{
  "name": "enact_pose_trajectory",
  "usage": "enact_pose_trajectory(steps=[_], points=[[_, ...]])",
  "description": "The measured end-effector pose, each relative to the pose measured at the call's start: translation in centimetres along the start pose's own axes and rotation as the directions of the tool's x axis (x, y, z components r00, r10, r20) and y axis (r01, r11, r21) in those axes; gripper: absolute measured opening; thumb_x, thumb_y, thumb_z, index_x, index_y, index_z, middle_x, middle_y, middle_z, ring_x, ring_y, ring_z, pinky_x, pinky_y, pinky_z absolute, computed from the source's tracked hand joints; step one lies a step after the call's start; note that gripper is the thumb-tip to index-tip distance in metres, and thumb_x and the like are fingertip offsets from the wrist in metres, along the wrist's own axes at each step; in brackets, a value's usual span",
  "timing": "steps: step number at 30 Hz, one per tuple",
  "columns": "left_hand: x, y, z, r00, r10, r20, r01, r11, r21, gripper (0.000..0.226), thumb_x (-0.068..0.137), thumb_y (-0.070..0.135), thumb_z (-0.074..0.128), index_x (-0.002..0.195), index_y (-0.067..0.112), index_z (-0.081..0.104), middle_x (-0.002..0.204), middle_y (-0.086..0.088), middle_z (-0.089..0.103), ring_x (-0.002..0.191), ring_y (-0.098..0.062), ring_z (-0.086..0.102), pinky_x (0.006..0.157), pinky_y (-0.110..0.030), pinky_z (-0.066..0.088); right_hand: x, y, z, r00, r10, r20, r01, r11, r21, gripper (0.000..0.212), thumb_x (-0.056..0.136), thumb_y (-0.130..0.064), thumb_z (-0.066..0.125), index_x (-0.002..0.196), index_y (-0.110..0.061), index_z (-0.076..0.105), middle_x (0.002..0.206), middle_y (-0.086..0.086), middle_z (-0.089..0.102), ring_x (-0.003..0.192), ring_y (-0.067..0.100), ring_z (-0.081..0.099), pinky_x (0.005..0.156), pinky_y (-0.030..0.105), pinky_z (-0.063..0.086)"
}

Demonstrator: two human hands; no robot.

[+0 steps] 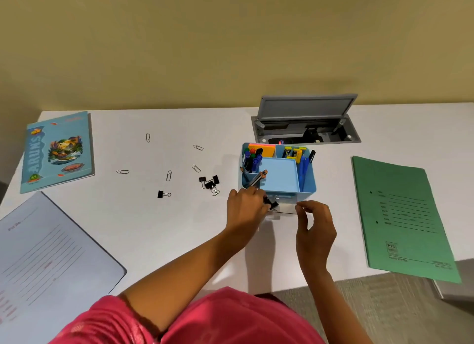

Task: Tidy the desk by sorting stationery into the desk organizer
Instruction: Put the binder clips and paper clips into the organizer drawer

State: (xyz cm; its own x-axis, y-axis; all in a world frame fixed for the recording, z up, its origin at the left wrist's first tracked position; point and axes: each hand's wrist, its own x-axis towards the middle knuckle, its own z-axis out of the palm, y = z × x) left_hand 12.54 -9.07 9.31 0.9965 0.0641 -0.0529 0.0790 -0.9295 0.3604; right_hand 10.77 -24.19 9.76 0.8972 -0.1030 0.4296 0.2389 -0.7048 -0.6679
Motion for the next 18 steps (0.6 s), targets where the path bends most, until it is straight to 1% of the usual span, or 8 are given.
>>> enact_pose_trajectory(steps=[5,8,9,11,13,15,16,18], points=[[0.4,-0.2,0.8,0.999,0.039,0.001,-0.039,0.999,0.015,0.037,0.094,0.043,0.047,0.12,0.019,0.059,0.124,-0.004,0.061,0.108,-0.023,0.058,0.089,-0.033,0.042,-0.4,0.3,-0.2,1.0,0.01,-0.007,-0.01,1.0,-0.021,0.009,0.085,-0.005,0.065,0.093,-0.006,0.062,0.089,0.005,0.061,0.084,0.021,0.06,0.075,0.016,0.041],[0.2,-0.7,0.9,0.997,0.067,-0.043,-0.068,0.998,-0.011,0.035,0.093,0.041,0.051,0.119,0.02,0.06,0.122,-0.004,0.062,0.107,-0.024,0.06,0.086,-0.034,0.046,-0.3,0.1,0.0,1.0,0.003,0.002,-0.003,1.0,-0.013,0.009,0.085,-0.004,0.066,0.093,-0.007,0.062,0.089,0.004,0.06,0.083,0.021,0.059,0.075,0.016,0.041],[0.0,-1.0,0.8,0.994,0.076,-0.075,-0.078,0.997,-0.018,0.032,0.091,0.039,0.055,0.115,0.02,0.063,0.117,-0.003,0.065,0.102,-0.024,0.062,0.082,-0.033,0.048,-0.3,0.0,0.2,1.0,-0.006,0.01,0.006,1.0,-0.011,0.008,0.085,-0.004,0.065,0.093,-0.007,0.063,0.089,0.004,0.06,0.083,0.021,0.059,0.075,0.016,0.041],[-0.5,-2.0,0.3,0.985,0.09,-0.148,-0.095,0.995,-0.026,0.023,0.086,0.034,0.064,0.104,0.021,0.068,0.101,-0.001,0.07,0.085,-0.021,0.066,0.067,-0.029,0.052,-0.2,-0.4,0.8,0.998,-0.041,0.04,0.041,0.999,-0.001,0.007,0.087,-0.006,0.064,0.093,-0.006,0.063,0.09,0.005,0.06,0.084,0.02,0.06,0.075,0.021,0.045],[-1.2,-3.5,0.1,0.982,0.058,-0.181,-0.066,0.997,-0.037,0.018,0.081,0.03,0.069,0.097,0.022,0.068,0.092,0.002,0.069,0.075,-0.019,0.065,0.058,-0.026,0.049,-0.3,-1.1,1.6,0.988,-0.118,0.103,0.116,0.993,0.022,0.004,0.089,-0.008,0.062,0.092,-0.006,0.063,0.091,0.006,0.06,0.085,0.019,0.059,0.075,0.022,0.047],[-1.9,-5.6,0.0,0.982,-0.025,-0.189,0.013,0.998,-0.066,0.016,0.081,0.026,0.068,0.096,0.023,0.066,0.093,0.002,0.067,0.078,-0.021,0.063,0.058,-0.028,0.047,-0.6,-2.1,2.9,0.949,-0.244,0.202,0.234,0.97,0.071,0.003,0.089,-0.007,0.061,0.092,-0.007,0.061,0.093,0.007,0.059,0.086,0.017,0.057,0.077,0.013,0.042],[-2.3,-6.8,0.0,0.979,-0.077,-0.189,0.062,0.995,-0.083,0.016,0.081,0.024,0.068,0.097,0.023,0.066,0.095,0.002,0.066,0.08,-0.022,0.062,0.059,-0.029,0.047,-0.6,-2.7,3.7,0.914,-0.313,0.258,0.299,0.95,0.093,0.006,0.089,-0.005,0.06,0.094,-0.007,0.06,0.094,0.007,0.059,0.088,0.017,0.055,0.08,0.011,0.039],[-2.9,-9.2,0.0,0.966,-0.175,-0.191,0.164,0.984,-0.072,0.02,0.079,0.019,0.069,0.099,0.022,0.066,0.098,0.001,0.066,0.081,-0.024,0.061,0.059,-0.03,0.047,-0.8,-3.9,5.8,0.822,-0.414,0.391,0.409,0.907,0.098,0.019,0.086,0.002,0.059,0.103,-0.007,0.061,0.1,0.009,0.061,0.095,0.018,0.056,0.087,0.014,0.039]])
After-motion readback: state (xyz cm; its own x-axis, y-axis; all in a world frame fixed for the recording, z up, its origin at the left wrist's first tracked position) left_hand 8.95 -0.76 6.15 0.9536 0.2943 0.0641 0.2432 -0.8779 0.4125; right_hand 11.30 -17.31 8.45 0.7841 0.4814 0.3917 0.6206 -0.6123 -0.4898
